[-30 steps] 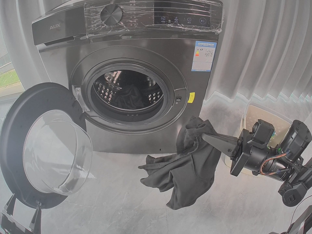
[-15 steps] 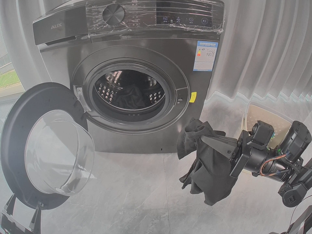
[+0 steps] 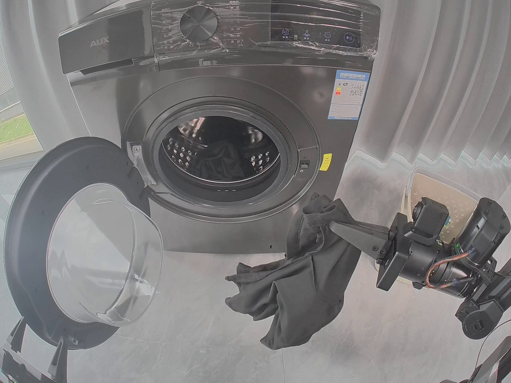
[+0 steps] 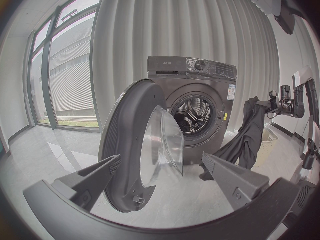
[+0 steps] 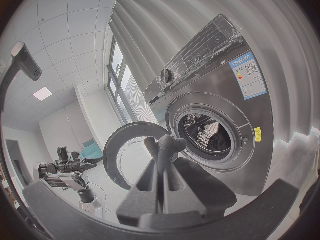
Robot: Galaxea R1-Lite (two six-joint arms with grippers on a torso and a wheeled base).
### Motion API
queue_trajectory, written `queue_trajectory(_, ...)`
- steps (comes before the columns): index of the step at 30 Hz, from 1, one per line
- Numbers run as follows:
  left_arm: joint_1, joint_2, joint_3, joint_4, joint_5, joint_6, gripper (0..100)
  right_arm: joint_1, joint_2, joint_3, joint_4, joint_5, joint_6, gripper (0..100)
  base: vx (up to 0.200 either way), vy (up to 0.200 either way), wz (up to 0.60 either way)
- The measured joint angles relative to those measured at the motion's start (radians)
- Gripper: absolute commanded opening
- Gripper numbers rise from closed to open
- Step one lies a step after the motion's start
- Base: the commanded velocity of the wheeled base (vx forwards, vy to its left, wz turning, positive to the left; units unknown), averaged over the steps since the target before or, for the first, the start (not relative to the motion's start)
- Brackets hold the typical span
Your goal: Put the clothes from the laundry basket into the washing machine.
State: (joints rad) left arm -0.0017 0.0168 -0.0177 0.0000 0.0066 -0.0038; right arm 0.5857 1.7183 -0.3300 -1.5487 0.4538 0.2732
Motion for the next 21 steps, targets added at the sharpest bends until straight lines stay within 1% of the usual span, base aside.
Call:
queue_trajectory(3, 0.000, 0.000, 0.000, 0.000, 0.000, 0.000, 100, 0.000, 0.000, 0.000, 0.000, 0.000, -0.001, 0, 0.000, 0.000, 0.00)
queue_trajectory(7, 0.000, 0.000, 0.000, -0.001, -0.001, -0.007, 100, -0.001, 0.000, 0.000, 0.000, 0.000, -0.001, 0, 0.000, 0.200, 0.00)
queue_trajectory(12, 0.000, 0.000, 0.000, -0.001, 0.000, -0.002, 100, -0.001, 0.000, 0.000, 0.000, 0.000, -0.001, 0, 0.000, 0.200, 0.00)
queue_trajectory(21, 0.000, 0.000, 0.000, -0.001, 0.001, 0.000, 100, 0.001, 0.000, 0.000, 0.000, 0.000, -0.002, 0, 0.000, 0.000, 0.00)
